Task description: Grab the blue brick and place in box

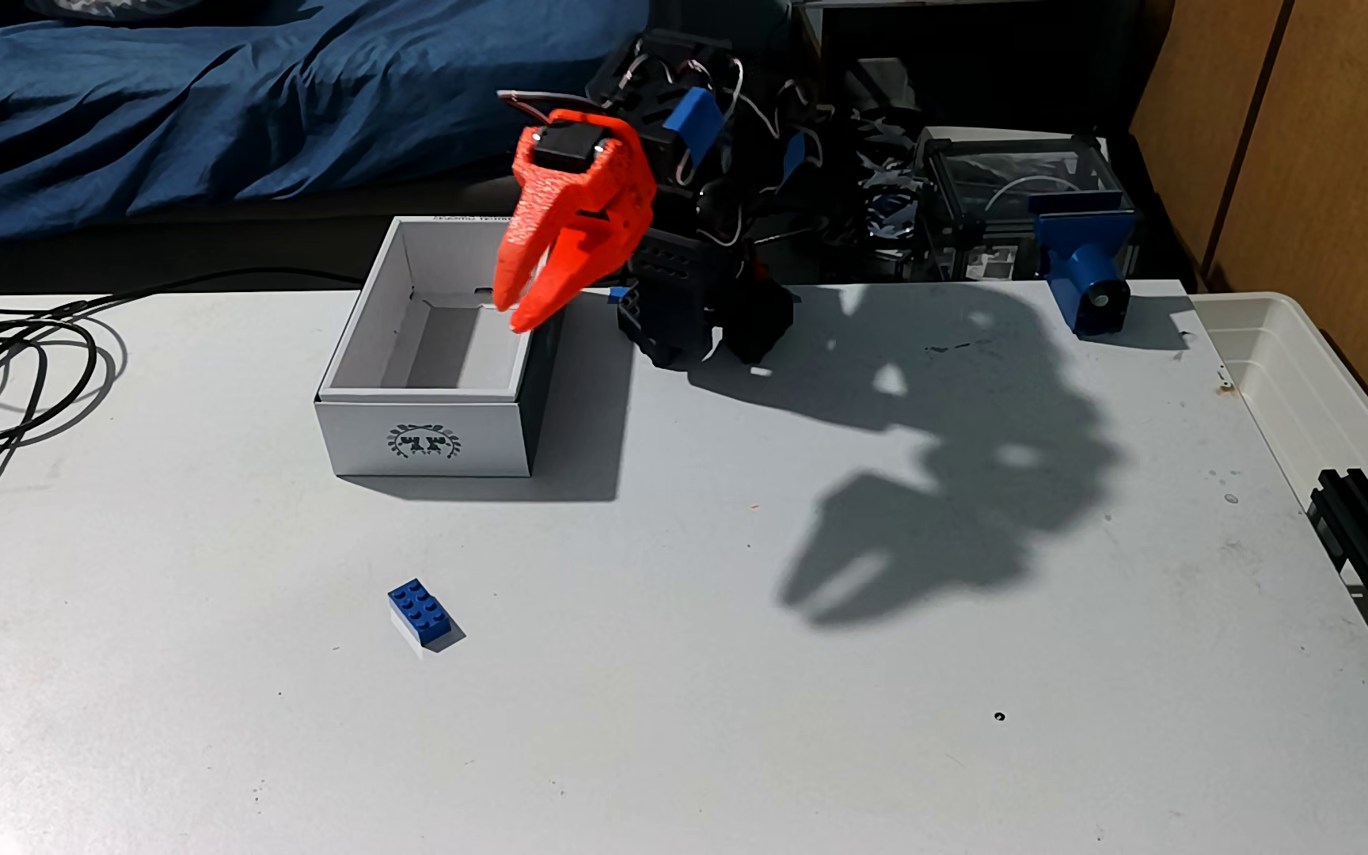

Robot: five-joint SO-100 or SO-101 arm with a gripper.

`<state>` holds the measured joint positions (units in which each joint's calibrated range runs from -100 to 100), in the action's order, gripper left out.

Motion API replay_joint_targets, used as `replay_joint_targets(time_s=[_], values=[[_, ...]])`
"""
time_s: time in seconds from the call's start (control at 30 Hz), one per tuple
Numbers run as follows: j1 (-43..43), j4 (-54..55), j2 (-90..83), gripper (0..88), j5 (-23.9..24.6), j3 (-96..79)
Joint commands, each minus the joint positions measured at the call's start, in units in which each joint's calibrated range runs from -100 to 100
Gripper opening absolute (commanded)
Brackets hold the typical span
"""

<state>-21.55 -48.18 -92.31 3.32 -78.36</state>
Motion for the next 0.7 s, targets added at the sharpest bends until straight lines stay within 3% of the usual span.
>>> replay_joint_targets(time_s=[0.0, 0.4, 0.67], values=[[-2.3, -3.2, 7.8, 7.1, 0.0, 9.5], [-9.6, -12.4, 39.8, 7.0, 0.4, 36.9], [-10.7, -20.4, 58.3, 7.0, 3.6, 50.0]])
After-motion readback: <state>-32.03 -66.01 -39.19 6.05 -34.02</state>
